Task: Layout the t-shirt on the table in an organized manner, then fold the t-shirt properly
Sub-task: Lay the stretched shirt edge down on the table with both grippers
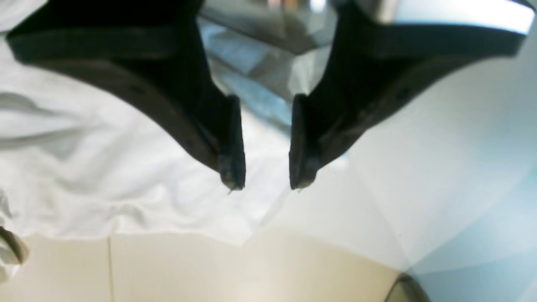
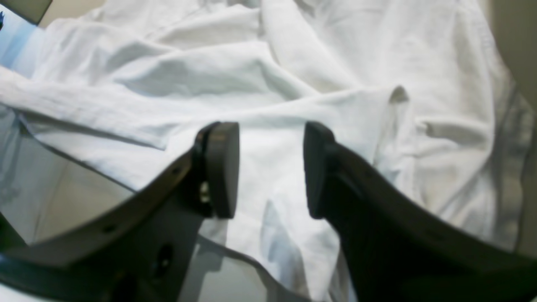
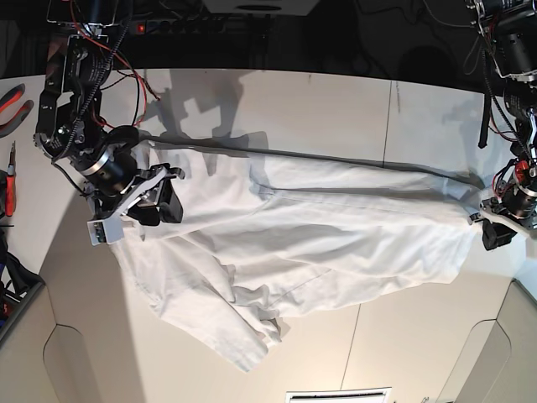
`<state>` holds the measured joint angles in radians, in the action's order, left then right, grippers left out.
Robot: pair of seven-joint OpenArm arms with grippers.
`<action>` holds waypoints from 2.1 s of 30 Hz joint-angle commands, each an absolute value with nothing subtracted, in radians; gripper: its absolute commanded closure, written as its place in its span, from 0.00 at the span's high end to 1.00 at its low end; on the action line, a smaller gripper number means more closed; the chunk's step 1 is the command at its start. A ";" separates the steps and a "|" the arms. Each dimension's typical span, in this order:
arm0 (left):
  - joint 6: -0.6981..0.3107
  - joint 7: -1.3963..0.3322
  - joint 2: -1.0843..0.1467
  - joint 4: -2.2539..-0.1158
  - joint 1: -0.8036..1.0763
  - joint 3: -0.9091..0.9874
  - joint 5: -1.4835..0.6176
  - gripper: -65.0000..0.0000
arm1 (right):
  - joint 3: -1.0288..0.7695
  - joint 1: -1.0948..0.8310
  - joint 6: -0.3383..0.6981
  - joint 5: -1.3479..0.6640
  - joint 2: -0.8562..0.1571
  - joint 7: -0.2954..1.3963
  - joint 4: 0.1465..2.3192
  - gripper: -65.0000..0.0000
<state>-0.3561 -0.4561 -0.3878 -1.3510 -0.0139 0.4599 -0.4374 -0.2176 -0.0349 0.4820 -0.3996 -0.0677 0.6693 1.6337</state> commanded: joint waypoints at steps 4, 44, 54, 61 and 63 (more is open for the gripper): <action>-0.358 -0.434 -0.408 -1.369 -0.039 0.466 -0.376 0.33 | -0.220 -0.017 0.486 -0.403 -0.068 0.625 1.653 0.38; -0.265 -0.316 -0.400 -1.079 -0.052 0.136 -0.152 0.00 | -0.220 -0.012 0.458 -0.197 -0.160 0.453 1.333 0.00; -0.266 -0.405 -0.413 -1.097 -0.023 0.159 -0.167 0.00 | -0.220 -0.054 0.498 -0.264 -0.183 0.505 1.356 0.00; -0.281 -0.435 -0.413 -1.211 0.076 0.159 -0.183 0.00 | -0.220 -0.103 0.503 -0.281 -0.183 0.536 1.425 0.00; -0.280 -0.443 -0.413 -1.252 0.115 0.159 -0.183 0.00 | -0.220 -0.133 0.503 -0.281 -0.183 0.536 1.461 0.00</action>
